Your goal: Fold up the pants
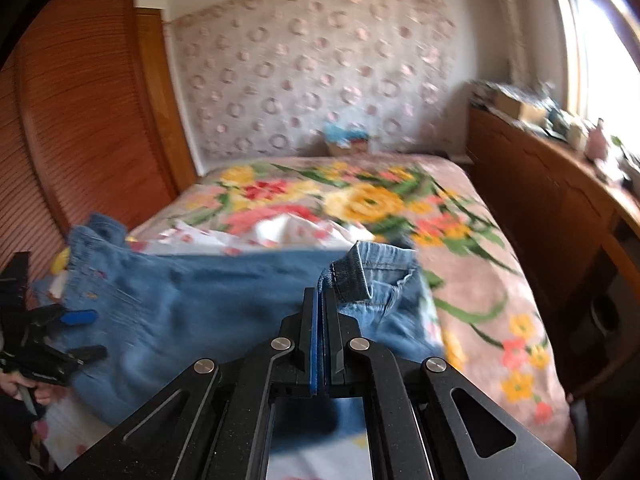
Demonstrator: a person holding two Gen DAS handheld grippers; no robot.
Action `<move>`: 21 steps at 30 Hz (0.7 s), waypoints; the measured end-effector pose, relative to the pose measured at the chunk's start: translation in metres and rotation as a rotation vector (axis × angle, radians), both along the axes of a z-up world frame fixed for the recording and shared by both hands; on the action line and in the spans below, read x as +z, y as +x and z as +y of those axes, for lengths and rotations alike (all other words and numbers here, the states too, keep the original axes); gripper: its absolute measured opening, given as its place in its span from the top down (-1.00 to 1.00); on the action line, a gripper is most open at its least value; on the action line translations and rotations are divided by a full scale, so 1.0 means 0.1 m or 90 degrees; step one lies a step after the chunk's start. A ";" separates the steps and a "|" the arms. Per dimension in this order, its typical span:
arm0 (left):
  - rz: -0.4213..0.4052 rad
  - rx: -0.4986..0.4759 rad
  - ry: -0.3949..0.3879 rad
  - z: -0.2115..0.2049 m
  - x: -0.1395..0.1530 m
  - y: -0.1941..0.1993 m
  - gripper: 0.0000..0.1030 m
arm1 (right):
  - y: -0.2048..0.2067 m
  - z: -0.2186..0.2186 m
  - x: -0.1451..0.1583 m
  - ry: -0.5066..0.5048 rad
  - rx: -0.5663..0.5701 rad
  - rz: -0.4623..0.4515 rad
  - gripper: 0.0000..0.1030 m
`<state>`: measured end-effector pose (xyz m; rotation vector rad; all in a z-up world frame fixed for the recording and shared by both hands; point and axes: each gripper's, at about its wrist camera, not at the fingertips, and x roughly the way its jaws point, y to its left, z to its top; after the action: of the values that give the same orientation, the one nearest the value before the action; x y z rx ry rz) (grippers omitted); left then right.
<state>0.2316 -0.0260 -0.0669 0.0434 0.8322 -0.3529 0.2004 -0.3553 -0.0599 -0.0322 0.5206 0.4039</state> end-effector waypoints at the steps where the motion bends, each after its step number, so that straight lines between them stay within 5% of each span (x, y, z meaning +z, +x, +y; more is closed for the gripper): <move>1: -0.003 0.004 -0.002 0.03 0.02 -0.02 -0.65 | -0.01 0.09 0.03 0.000 0.016 -0.006 0.98; 11: -0.020 0.052 -0.012 0.43 0.08 -0.20 -0.65 | -0.20 1.11 0.00 0.009 0.210 0.026 0.97; 21: -0.022 0.055 -0.026 0.40 0.08 -0.08 -0.65 | 0.06 1.07 -0.06 -0.033 0.162 0.037 0.39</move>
<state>0.2236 0.0139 -0.0593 -0.0247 0.7893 -0.2878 0.2067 -0.2480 -0.0660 -0.1385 0.5868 0.6406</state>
